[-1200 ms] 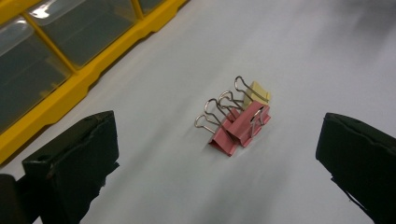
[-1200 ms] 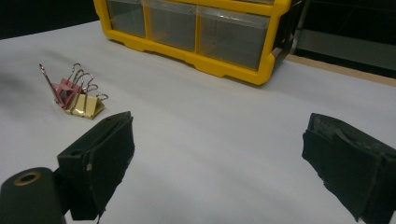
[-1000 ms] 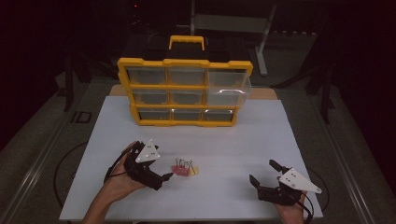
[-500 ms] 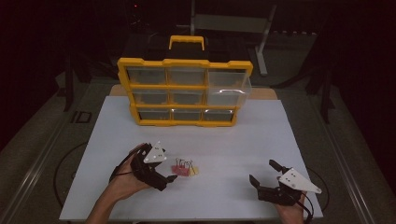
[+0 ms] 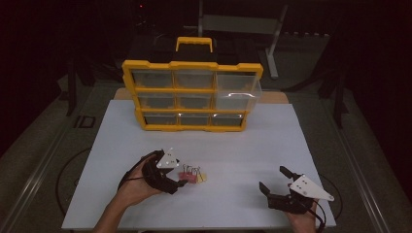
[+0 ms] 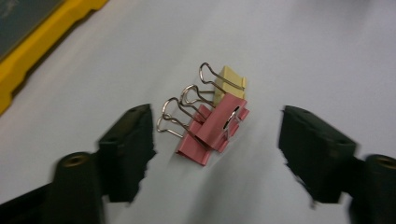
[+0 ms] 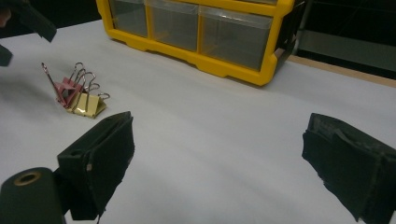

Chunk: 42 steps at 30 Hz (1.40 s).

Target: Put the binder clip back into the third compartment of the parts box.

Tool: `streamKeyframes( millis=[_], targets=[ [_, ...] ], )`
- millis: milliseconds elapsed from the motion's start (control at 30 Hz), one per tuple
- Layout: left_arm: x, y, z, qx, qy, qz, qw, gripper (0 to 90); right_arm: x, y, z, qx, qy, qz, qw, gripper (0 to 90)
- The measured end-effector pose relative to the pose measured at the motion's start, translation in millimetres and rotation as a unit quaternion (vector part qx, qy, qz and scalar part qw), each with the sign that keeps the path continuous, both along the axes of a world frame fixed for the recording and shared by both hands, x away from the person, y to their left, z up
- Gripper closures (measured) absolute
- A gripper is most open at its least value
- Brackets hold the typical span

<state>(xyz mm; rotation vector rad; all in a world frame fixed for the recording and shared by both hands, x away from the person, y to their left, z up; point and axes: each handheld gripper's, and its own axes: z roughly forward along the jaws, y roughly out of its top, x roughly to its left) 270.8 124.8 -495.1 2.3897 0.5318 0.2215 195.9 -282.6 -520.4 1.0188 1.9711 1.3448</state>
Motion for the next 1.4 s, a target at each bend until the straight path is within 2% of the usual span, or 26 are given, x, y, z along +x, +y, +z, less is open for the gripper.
streamKeyframes(
  millis=[233, 267, 333, 400, 633, 767, 933, 1100, 1400],
  targets=[
    [3.1, -6.7, -6.5, 0.007, 0.015, -0.021, 0.9996, 45.1, 0.1, -0.5, 0.0, 0.001, 0.000, 0.000, 1.0000, 8.7],
    [4.4, -7.1, -6.9, 0.012, 0.019, -0.028, 0.9994, 48.1, 0.1, -0.5, 0.0, 0.001, 0.000, 0.000, 1.0000, 8.8],
    [6.2, -8.7, -9.4, 0.009, 0.031, -0.034, 0.9989, 55.0, 0.2, -0.5, 0.0, 0.001, 0.001, -0.001, 1.0000, 8.8],
    [7.3, -9.9, -11.0, 0.011, 0.034, -0.036, 0.9987, 58.5, 0.2, -0.4, -0.1, 0.001, 0.000, -0.001, 1.0000, 8.8],
    [11.6, -14.6, -17.8, 0.025, 0.036, -0.038, 0.9983, 68.5, 0.3, 0.1, -0.2, -0.001, 0.002, 0.000, 1.0000, 8.8],
    [11.6, -16.1, -19.9, 0.031, 0.036, -0.049, 0.9977, 79.6, 0.3, 0.0, -0.3, -0.001, 0.002, 0.000, 1.0000, 8.8],
    [7.6, -17.9, -18.0, 0.036, 0.034, -0.069, 0.9964, 88.1, 0.6, 0.3, -0.5, -0.001, 0.001, 0.002, 1.0000, 8.8],
    [4.1, -20.7, -15.9, 0.053, 0.027, -0.079, 0.9951, 89.6, 0.7, 1.2, -0.5, -0.002, 0.001, 0.003, 1.0000, 8.8],
    [1.9, -18.7, -3.8, 0.041, 0.019, -0.081, 0.9957, 89.9, 4.1, 2.8, -1.0, 0.001, 0.001, 0.005, 1.0000, 8.8]
  ],
)
